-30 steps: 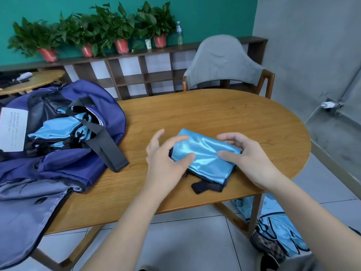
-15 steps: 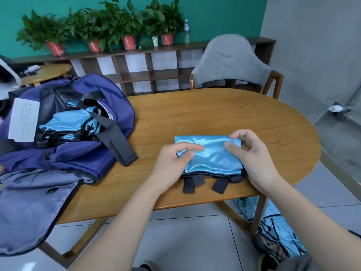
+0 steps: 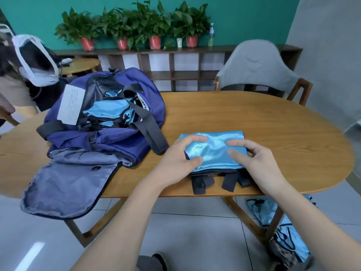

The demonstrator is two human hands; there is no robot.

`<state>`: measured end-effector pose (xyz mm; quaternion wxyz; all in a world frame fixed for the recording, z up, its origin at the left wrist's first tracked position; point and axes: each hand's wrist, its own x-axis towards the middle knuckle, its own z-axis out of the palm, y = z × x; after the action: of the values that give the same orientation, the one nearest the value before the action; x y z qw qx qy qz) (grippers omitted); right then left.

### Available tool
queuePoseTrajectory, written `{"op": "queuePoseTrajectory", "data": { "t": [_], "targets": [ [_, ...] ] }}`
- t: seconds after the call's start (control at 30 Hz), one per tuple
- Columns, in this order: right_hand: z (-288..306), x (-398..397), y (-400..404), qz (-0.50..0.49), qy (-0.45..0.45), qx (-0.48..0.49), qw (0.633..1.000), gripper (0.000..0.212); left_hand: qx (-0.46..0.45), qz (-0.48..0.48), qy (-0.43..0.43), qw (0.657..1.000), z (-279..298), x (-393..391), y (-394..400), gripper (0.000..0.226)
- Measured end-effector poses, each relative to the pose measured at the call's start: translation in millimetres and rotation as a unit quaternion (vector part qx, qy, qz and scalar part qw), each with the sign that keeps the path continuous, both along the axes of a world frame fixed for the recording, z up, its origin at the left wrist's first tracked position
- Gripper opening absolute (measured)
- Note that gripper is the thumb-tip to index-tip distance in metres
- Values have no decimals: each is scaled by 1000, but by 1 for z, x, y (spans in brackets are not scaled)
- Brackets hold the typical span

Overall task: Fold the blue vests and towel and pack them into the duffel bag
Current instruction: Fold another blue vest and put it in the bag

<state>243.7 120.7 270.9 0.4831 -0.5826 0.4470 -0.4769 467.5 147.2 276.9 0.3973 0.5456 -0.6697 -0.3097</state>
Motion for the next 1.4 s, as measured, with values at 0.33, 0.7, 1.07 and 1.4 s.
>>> {"op": "queuePoseTrajectory", "data": {
  "t": [0.33,0.7,1.07,1.4],
  "targets": [
    [3,90,16,-22,-36,-36,998,14,16,57,219,974,-5,66,42,25],
    [40,188,8,87,9,-53,995,19,-105,246,174,948,9,145,66,34],
    [74,335,-74,150,63,43,986,24,34,231,-110,966,82,289,-44,34],
    [66,370,-135,31,219,-103,970,43,54,202,-82,974,75,318,-114,42]
  ]
}}
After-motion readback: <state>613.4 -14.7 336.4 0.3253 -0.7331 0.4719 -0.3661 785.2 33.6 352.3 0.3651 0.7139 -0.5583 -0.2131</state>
